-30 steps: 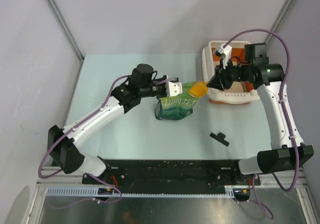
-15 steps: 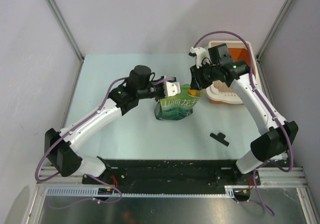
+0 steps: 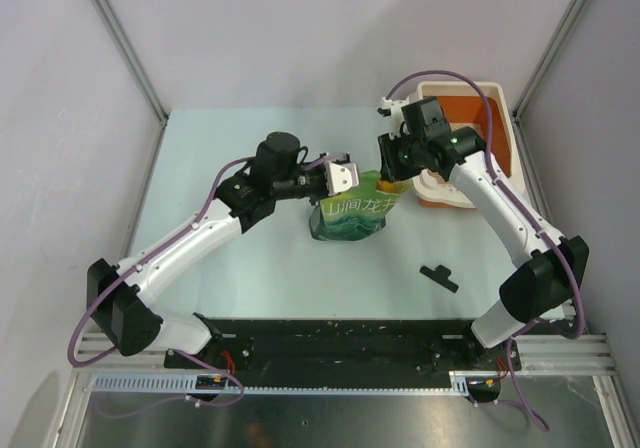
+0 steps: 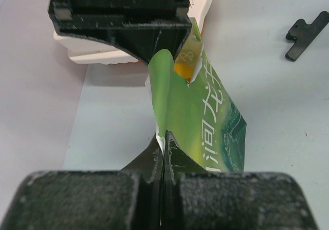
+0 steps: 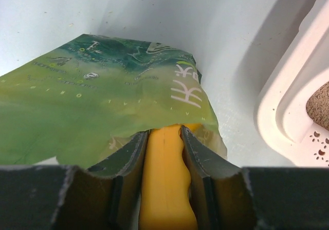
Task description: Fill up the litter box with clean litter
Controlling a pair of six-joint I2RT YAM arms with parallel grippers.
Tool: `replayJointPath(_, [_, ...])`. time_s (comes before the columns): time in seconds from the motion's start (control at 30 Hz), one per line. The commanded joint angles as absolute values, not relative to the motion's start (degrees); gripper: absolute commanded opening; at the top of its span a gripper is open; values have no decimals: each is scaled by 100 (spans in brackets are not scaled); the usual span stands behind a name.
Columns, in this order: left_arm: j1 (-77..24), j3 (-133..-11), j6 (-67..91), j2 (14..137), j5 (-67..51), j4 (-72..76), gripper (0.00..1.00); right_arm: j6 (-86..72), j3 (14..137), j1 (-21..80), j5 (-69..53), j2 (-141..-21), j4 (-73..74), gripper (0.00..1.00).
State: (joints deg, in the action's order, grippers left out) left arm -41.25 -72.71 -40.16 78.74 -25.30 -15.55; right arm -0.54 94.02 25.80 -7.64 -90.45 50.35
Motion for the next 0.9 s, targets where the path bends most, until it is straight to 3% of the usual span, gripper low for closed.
replayJointPath(0.0, [-4192, -7330, -3806, 7523, -2830, -1239, 0, -97, 9097, 2646, -106, -9114, 4694, 0])
replayJointPath(0.43, [-4395, -7216, -3410, 7479, -3024, -1064, 0, -378, 8253, 2786, -254, -9430, 4764, 0])
replayJointPath(0.87, [-4403, -7286, -3401, 7646, -2953, -958, 0, -1318, 7911, 2576, -2186, -9721, 4044, 0])
